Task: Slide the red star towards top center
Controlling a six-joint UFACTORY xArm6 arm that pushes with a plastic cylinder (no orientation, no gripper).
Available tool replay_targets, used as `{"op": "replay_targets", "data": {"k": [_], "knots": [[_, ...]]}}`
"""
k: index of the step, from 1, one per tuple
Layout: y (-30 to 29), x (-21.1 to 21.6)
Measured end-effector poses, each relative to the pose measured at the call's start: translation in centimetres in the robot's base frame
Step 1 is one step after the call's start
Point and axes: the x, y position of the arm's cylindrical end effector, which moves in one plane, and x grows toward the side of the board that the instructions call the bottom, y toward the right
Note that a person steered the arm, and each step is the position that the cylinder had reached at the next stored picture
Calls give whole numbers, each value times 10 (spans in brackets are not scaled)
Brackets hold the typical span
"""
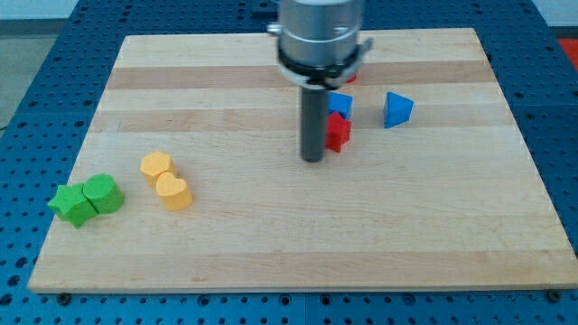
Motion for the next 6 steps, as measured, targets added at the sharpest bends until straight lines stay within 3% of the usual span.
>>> {"op": "replay_targets", "data": {"k": [2, 4, 6], "knots": [[-82, 0], [-82, 6], [8, 15]]}}
